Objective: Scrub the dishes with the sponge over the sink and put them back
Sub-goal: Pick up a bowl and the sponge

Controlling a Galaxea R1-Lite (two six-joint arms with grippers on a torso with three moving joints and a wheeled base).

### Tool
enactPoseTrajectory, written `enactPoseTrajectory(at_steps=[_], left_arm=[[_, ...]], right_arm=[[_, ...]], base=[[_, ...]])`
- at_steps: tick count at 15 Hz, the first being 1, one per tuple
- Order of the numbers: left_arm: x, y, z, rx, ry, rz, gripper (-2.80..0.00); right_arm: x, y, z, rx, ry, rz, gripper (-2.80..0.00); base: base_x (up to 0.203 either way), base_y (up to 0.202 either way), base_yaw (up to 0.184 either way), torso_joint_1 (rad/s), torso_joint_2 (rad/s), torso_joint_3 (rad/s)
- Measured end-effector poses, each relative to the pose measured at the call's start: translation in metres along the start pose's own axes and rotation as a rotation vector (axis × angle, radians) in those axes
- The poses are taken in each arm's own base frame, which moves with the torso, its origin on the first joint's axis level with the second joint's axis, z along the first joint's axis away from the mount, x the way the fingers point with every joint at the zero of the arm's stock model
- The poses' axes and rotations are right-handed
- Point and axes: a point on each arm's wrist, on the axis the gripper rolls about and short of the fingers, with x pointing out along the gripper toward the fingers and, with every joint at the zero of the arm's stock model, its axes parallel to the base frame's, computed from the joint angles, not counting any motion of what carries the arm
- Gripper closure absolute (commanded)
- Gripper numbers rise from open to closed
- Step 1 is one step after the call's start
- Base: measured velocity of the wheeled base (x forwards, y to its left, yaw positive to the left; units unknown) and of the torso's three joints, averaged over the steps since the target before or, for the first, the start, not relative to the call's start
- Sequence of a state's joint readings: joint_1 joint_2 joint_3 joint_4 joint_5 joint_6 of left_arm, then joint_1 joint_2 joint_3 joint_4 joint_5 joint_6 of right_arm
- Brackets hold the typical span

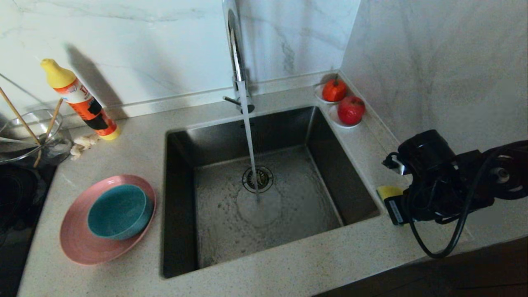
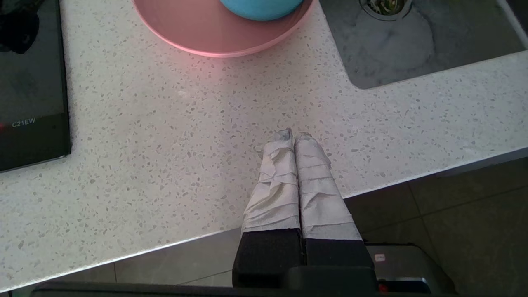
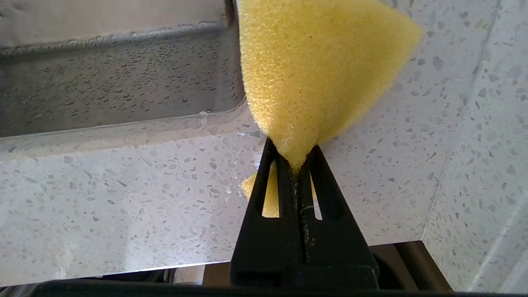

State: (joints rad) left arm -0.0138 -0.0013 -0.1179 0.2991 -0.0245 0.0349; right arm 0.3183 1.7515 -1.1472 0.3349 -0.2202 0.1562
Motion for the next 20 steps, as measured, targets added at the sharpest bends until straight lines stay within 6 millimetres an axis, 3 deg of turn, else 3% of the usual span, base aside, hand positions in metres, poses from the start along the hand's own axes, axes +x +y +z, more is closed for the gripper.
enactPoseTrajectory(at_steps=[5, 9, 14, 20], left_arm=[[0.0, 0.0, 0.0, 0.0, 0.0, 0.0, 0.0], [0.0, 0.0, 0.0, 0.001, 0.0, 0.0, 0.0], [0.0, 0.0, 0.0, 0.0, 0.0, 0.0, 0.0], [0.0, 0.0, 0.0, 0.0, 0.0, 0.0, 0.0]], right_arm=[[-0.022, -0.001, 0.002, -0.003, -0.034, 0.016, 0.0], [-0.075, 0.011, -0.002, -0.067, -0.085, 0.133, 0.0], [-0.139, 0.037, -0.027, -0.219, -0.126, 0.291, 0.0], [-0.162, 0.062, -0.053, -0.288, -0.081, 0.406, 0.0]], base=[[0.0, 0.0, 0.0, 0.0, 0.0, 0.0], [0.0, 0.0, 0.0, 0.0, 0.0, 0.0], [0.0, 0.0, 0.0, 0.0, 0.0, 0.0], [0.0, 0.0, 0.0, 0.0, 0.0, 0.0]])
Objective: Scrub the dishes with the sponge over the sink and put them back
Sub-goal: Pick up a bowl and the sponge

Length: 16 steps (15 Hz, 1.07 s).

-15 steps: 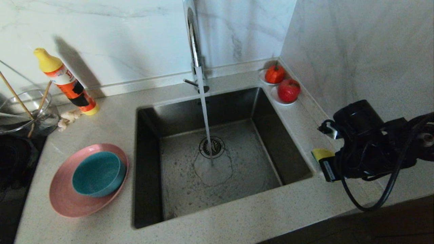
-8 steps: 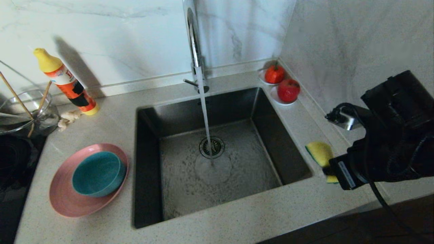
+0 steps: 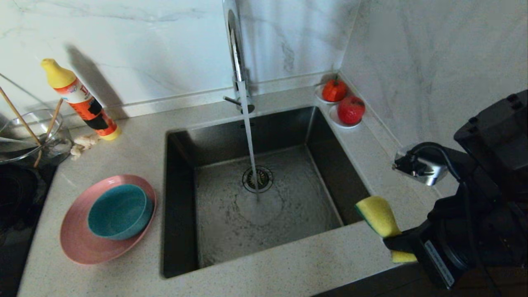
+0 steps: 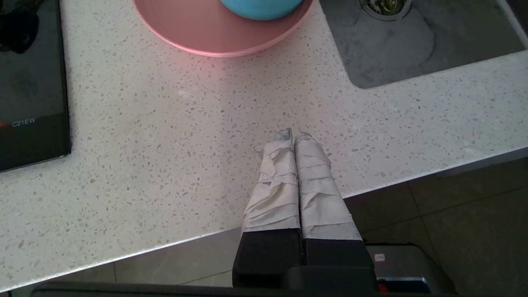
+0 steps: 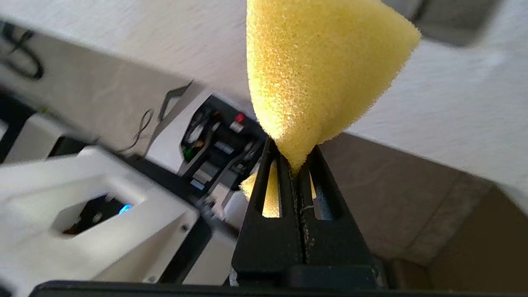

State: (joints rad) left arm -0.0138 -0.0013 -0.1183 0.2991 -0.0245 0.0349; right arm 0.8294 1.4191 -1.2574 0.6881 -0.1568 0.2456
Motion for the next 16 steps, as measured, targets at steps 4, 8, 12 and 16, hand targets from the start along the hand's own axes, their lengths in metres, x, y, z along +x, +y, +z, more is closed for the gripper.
enactPoseTrajectory(at_steps=[4, 8, 12, 16], left_arm=[[0.0, 0.0, 0.0, 0.0, 0.0, 0.0, 0.0], [0.0, 0.0, 0.0, 0.0, 0.0, 0.0, 0.0], [0.0, 0.0, 0.0, 0.0, 0.0, 0.0, 0.0], [0.0, 0.0, 0.0, 0.001, 0.0, 0.001, 0.0]], right_arm=[[-0.001, 0.018, -0.009, -0.07, 0.049, 0.045, 0.0], [-0.003, 0.027, -0.012, -0.112, 0.057, 0.072, 0.0], [-0.007, 0.042, -0.012, -0.166, 0.04, 0.123, 0.0], [-0.007, 0.053, -0.013, -0.207, 0.048, 0.159, 0.0]], base=[[0.0, 0.0, 0.0, 0.0, 0.0, 0.0], [0.0, 0.0, 0.0, 0.0, 0.0, 0.0], [0.0, 0.0, 0.0, 0.0, 0.0, 0.0], [0.0, 0.0, 0.0, 0.0, 0.0, 0.0]])
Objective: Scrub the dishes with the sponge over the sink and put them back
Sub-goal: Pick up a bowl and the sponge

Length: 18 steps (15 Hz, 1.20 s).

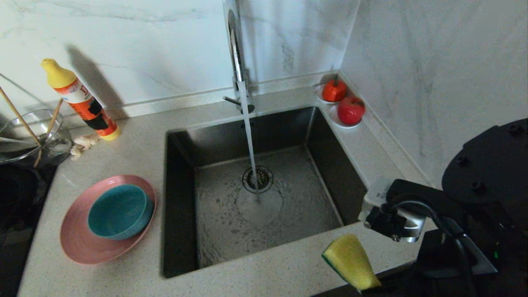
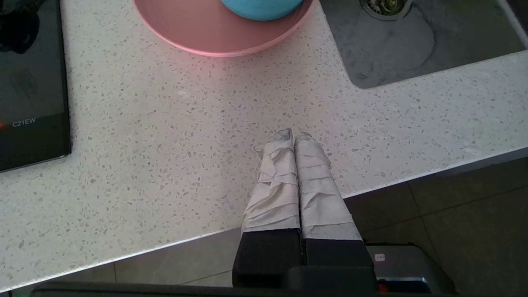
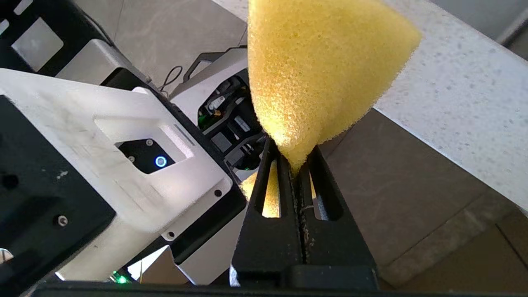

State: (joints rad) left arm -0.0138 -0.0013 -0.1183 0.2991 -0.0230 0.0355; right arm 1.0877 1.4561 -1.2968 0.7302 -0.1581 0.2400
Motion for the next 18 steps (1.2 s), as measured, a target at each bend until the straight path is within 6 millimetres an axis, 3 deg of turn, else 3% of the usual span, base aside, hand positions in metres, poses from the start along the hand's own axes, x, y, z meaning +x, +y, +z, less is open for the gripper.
enactPoseTrajectory(at_steps=[6, 12, 13, 16, 18], left_arm=[[0.0, 0.001, 0.0, -0.002, 0.001, 0.03, 0.0], [-0.001, 0.001, 0.002, 0.007, 0.003, 0.048, 0.0], [-0.004, 0.002, 0.008, 0.008, -0.006, 0.063, 0.0], [-0.015, 0.004, 0.062, 0.0, -0.096, 0.112, 0.0], [-0.011, 0.006, 0.099, -0.001, -0.083, 0.143, 0.0]], right_arm=[[0.007, 0.006, 0.012, -0.003, 0.0, -0.018, 0.0], [0.007, 0.007, 0.007, -0.007, 0.028, -0.015, 0.0], [0.006, 0.006, 0.005, -0.006, 0.029, -0.016, 0.0], [0.006, 0.006, 0.002, -0.009, 0.029, -0.016, 0.0], [0.005, 0.005, 0.002, -0.005, 0.027, -0.018, 0.0]], base=[[0.0, 0.0, 0.0, 0.0, 0.0, 0.0], [0.0, 0.0, 0.0, 0.0, 0.0, 0.0], [0.0, 0.0, 0.0, 0.0, 0.0, 0.0], [0.0, 0.0, 0.0, 0.0, 0.0, 0.0], [0.0, 0.0, 0.0, 0.0, 0.0, 0.0]])
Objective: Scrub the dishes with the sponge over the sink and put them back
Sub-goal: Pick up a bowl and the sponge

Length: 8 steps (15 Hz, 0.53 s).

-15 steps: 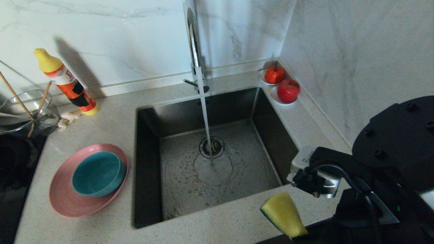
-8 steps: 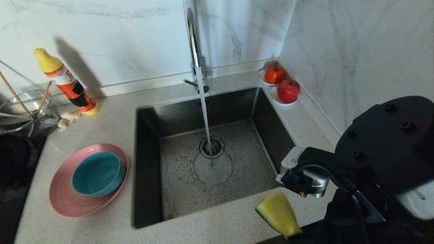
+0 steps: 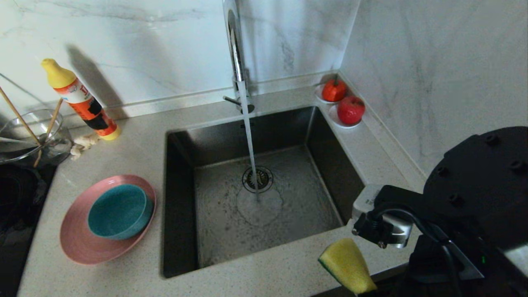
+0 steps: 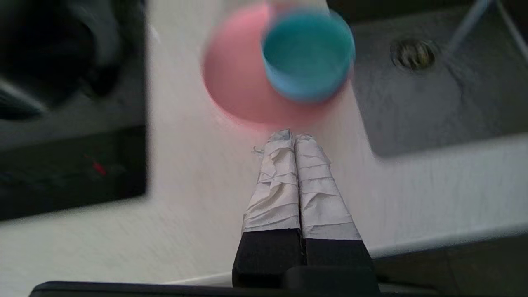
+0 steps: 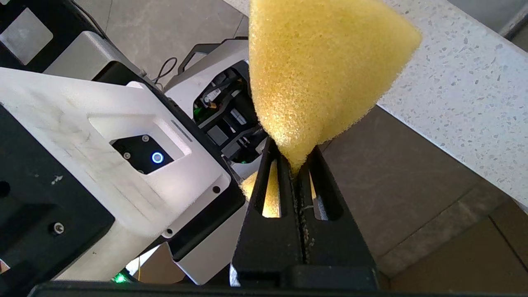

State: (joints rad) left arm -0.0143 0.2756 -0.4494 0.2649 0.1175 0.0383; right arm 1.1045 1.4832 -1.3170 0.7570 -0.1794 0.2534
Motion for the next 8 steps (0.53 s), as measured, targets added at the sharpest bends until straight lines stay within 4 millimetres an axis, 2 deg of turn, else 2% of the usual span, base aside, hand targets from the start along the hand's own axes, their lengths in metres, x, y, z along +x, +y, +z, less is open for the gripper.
enactPoseTrajectory(at_steps=[2, 4, 6, 8], left_arm=[[0.019, 0.0, 0.037, 0.007, 0.05, 0.044, 0.0], [0.051, -0.001, 0.071, 0.024, 0.145, 0.103, 0.0], [0.094, -0.004, 0.094, 0.047, 0.271, 0.158, 0.0], [0.142, -0.007, 0.105, 0.064, 0.396, 0.198, 0.0]], right_arm=[[0.001, -0.001, 0.0, 0.004, 0.0, -0.002, 0.0], [0.002, -0.001, 0.001, 0.003, 0.002, -0.004, 0.0], [0.004, 0.0, 0.002, 0.003, 0.005, -0.005, 0.0], [0.006, 0.0, 0.002, 0.004, 0.012, -0.006, 0.0]], base=[[0.0, 0.0, 0.0, 0.0, 0.0, 0.0], [0.0, 0.0, 0.0, 0.0, 0.0, 0.0], [0.0, 0.0, 0.0, 0.0, 0.0, 0.0], [0.0, 0.0, 0.0, 0.0, 0.0, 0.0]])
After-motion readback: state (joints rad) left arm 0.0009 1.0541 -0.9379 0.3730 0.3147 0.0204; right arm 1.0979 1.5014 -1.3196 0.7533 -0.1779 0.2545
